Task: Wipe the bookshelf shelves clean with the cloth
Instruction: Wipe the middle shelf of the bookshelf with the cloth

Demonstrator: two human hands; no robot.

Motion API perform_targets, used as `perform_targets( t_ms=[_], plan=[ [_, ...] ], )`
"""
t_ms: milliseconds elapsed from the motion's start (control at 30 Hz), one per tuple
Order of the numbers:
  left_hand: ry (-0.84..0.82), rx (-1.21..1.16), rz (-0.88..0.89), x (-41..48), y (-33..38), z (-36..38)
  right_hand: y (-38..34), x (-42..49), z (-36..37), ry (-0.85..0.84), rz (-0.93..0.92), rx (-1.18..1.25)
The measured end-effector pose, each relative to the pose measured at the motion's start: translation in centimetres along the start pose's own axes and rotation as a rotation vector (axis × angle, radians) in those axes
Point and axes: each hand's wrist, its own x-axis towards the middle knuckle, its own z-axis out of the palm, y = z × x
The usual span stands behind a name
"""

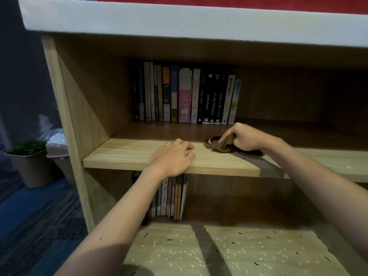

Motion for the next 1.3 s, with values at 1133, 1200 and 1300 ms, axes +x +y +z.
perform_targets(
  t_ms=[1133, 1200, 1300],
  plan=[
    [0.322, -0.255, 0.186, -1.6, 4.0, 1.6, 0.0, -8.2, 0.4, 0.161, 0.046, 0.14],
    [0.243, -0.383, 0.171, -1.7, 3.8, 1.0, 0.8, -7.6, -0.1, 0.185, 0.177, 0.096],
    [0.219, -0.543, 0.146, -1.7, 3.6, 0.8, -1.5, -5.6, 1.5, 0.127, 0.144, 0.088]
  ],
)
